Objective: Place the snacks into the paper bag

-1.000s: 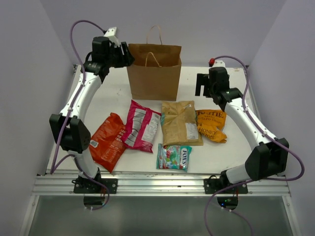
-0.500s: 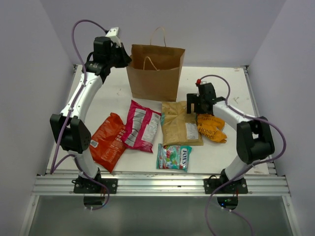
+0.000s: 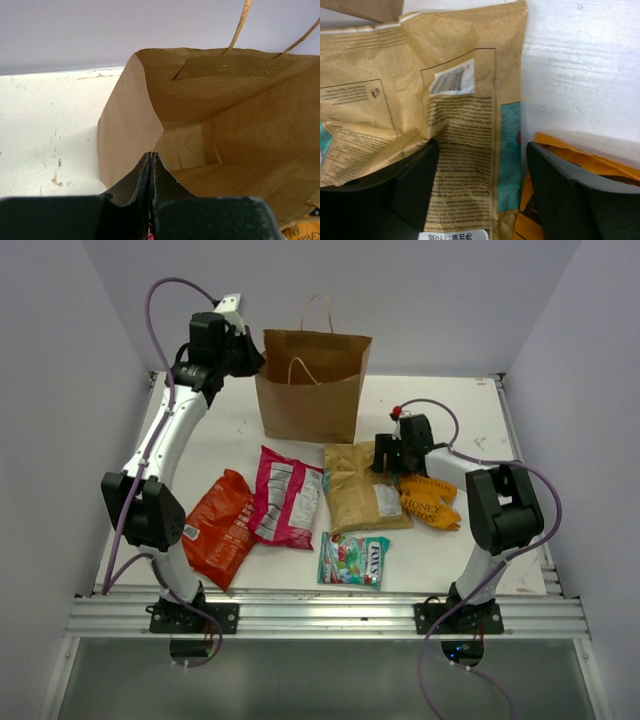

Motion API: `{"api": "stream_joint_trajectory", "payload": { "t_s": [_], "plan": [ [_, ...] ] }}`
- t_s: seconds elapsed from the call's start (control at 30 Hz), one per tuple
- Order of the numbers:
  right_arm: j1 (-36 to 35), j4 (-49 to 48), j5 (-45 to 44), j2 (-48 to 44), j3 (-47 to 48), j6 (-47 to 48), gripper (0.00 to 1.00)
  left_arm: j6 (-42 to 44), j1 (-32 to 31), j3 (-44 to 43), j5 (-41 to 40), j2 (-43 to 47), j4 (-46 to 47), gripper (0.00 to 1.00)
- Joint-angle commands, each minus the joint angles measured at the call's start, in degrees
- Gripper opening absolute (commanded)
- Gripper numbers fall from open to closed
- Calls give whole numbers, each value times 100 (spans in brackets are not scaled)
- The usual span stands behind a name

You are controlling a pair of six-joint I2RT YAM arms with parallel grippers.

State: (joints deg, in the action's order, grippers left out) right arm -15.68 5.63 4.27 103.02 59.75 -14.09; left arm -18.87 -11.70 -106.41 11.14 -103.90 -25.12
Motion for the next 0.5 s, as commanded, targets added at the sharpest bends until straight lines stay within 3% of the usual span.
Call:
{"api": "stream_joint_trajectory", "payload": {
  "t_s": [0.0,0.17,0.2,0.33,0.47],
  "plan": [
    [-5,-396,328,69,19,20,72,94,-34,-275,-41,1,-194,2],
    [-14,-457,723,253,116,73,44,129,-34,-301,-41,-16,-247,1],
    [-5,-466,759,332,125,73,30,138,-34,-301,-50,-34,-256,1],
    [-5,-405,803,429,178,55,0,165,-42,-363,-50,-87,-318,1],
    [-5,-133,497,131,248,213,0,191,-42,-380,-24,-122,-361,0]
  ]
}}
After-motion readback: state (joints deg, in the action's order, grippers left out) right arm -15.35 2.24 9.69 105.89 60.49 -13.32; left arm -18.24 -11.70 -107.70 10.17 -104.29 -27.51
